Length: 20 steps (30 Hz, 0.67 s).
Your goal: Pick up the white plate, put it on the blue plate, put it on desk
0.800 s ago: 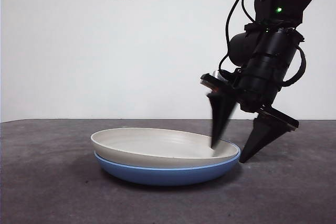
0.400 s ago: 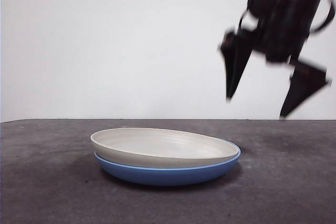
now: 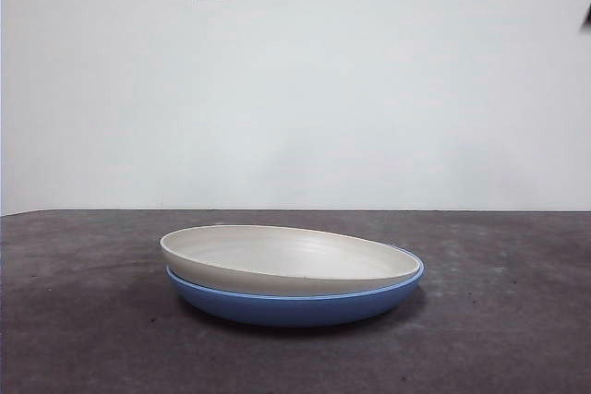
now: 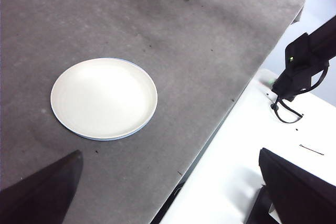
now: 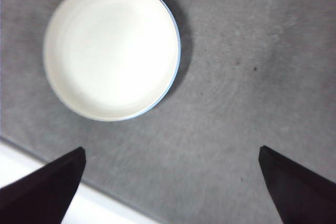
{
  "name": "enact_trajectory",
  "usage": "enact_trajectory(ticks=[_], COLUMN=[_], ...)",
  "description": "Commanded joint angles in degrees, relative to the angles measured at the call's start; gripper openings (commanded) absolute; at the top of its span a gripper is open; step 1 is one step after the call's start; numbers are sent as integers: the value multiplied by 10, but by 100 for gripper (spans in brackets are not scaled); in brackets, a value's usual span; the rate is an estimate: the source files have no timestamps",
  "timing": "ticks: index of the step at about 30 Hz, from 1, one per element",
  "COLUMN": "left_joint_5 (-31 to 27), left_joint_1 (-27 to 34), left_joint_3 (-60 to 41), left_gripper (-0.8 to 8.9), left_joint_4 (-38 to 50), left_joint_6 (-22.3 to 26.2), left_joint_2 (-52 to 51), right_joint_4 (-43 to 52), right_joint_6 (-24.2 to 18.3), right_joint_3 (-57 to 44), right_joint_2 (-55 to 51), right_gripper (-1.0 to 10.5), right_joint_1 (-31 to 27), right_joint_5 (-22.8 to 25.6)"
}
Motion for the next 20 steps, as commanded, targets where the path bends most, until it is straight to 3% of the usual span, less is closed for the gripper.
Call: enact_trajectory(ticks=[1, 13, 20], left_joint_5=[-1, -1, -1], left_joint_1=[-5, -5, -5], left_joint_3=[6, 6, 6], left_gripper=[626, 626, 626], left_joint_4=[0, -4, -9], left_joint_6=[-8, -54, -63], left_joint_2=[3, 3, 3], right_joint_4=[-27, -92, -92], right_joint_6=[-7, 1, 10], right_joint_3=[11, 10, 9], right_joint_2=[-71, -329, -386], right_gripper=[622, 621, 621], right_joint_1=[4, 4, 4], right_joint_5=[3, -20, -20])
